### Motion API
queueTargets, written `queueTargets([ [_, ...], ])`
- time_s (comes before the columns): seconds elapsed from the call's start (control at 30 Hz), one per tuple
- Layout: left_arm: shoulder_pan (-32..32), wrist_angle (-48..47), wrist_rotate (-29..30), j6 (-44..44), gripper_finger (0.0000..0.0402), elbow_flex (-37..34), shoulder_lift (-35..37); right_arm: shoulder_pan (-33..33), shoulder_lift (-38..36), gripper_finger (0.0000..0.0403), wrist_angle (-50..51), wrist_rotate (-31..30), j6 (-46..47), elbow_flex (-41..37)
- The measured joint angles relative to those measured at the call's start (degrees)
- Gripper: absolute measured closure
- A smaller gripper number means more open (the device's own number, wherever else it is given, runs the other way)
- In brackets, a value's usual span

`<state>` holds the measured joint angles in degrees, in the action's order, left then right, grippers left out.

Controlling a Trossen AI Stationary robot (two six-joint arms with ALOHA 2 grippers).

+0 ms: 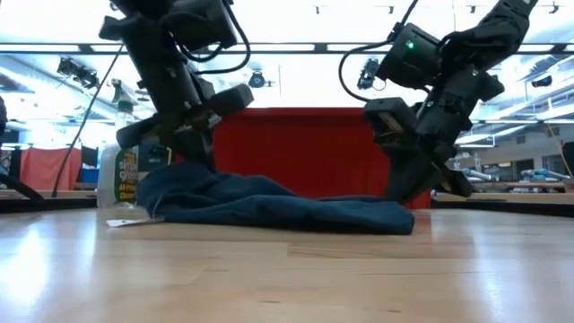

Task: Fold laundry
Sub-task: Fold the dark blue shorts

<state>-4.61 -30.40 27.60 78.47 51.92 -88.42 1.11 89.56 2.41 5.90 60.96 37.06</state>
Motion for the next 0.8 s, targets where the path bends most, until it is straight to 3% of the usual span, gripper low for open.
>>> queueTargets([
  [0.37,1.62,-1.83,-0.03,1.58,0.0277,0.0,0.0,-0.39,-2.04,0.0237,-0.12,-10.43,5.5,0.02],
  [0.57,0.51,-2.32,-0.21,-1.28,0.0237,0.49,0.07,-3.07,-5.94,0.0211,-0.27,-19.88,-0.09,0.02],
  [0.67,-0.38,-2.66,-0.39,-6.16,0.0233,1.42,1.59,-4.63,-8.44,0.0216,-0.99,-19.36,-8.31,0.02],
  [0.8,-2.79,-2.35,-0.51,-18.2,0.0235,3.5,4.24,-6.51,-8.96,0.0234,-3.68,-9.58,-20.77,0.07],
])
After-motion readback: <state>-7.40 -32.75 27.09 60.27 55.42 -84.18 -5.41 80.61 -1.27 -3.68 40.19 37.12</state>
